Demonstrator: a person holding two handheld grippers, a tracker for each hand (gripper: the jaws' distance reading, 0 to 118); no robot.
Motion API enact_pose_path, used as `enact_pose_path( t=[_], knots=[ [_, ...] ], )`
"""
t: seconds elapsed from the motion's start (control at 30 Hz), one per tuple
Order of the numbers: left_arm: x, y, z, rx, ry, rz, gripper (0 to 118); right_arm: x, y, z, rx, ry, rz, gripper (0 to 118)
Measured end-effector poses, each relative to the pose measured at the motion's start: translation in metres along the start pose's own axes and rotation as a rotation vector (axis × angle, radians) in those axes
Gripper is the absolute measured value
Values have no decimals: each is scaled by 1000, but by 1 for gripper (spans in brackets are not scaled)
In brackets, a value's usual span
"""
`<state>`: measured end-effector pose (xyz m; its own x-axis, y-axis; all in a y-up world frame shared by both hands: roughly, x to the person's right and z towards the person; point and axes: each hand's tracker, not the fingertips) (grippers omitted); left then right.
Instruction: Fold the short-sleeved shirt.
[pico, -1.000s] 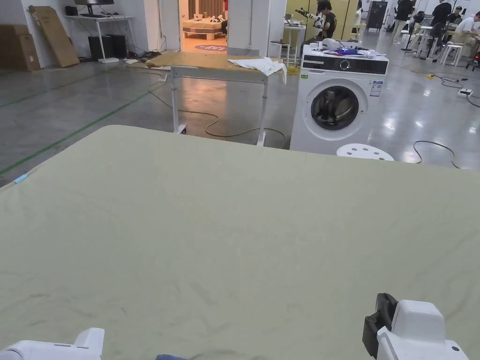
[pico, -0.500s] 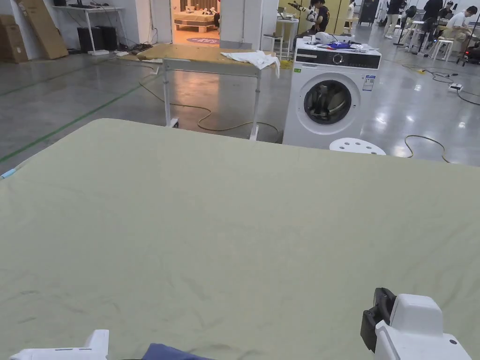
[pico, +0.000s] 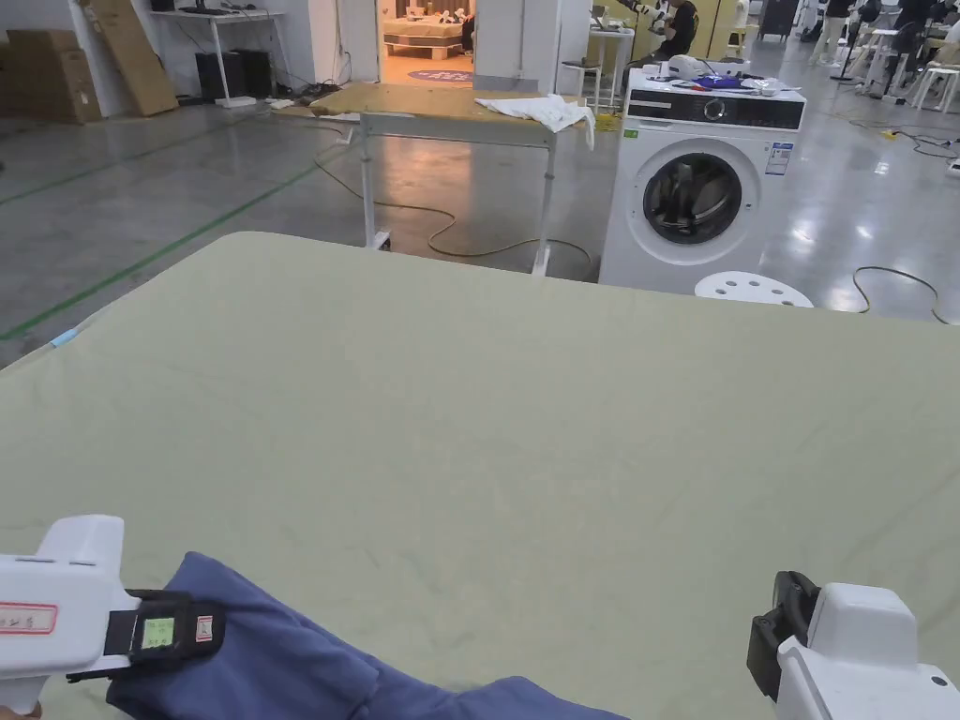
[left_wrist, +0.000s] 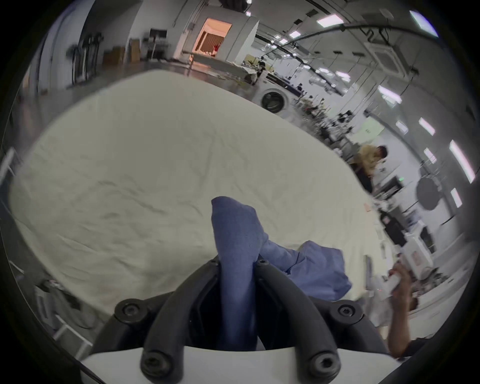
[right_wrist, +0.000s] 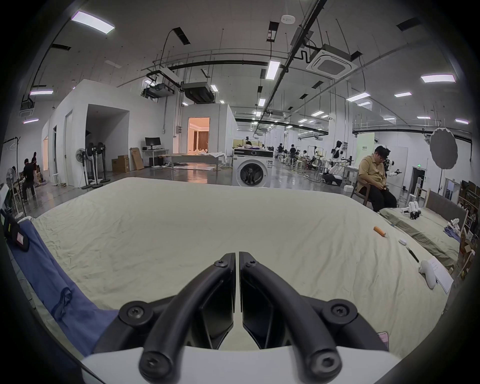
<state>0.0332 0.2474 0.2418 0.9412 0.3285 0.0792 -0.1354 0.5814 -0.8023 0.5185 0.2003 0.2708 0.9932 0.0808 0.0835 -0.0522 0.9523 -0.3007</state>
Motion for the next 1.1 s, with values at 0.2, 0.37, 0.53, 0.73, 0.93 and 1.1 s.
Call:
enact_pose_path(
  t=[0.2,0.37,0.53,0.73,0.93,1.1],
  knots=[
    [65,-5,-18,-35,45,-127,11,-1,-3,-1,-6,10,-9,2],
    [121,-13,-33,-35,9,-222,11,5,-5,0,-14,1,-10,2],
    [166,-29,-72,-130,-88,-286,11,10,-6,1,-21,-16,-20,2],
    [211,-55,-131,-244,-80,-370,11,14,-7,3,-27,-25,-20,2],
    [225,-67,-141,-251,-56,-372,12,17,-8,5,-36,-36,-8,2],
    [228,-63,-136,-239,-112,-336,12,19,-11,2,-46,-40,-7,2]
  ],
)
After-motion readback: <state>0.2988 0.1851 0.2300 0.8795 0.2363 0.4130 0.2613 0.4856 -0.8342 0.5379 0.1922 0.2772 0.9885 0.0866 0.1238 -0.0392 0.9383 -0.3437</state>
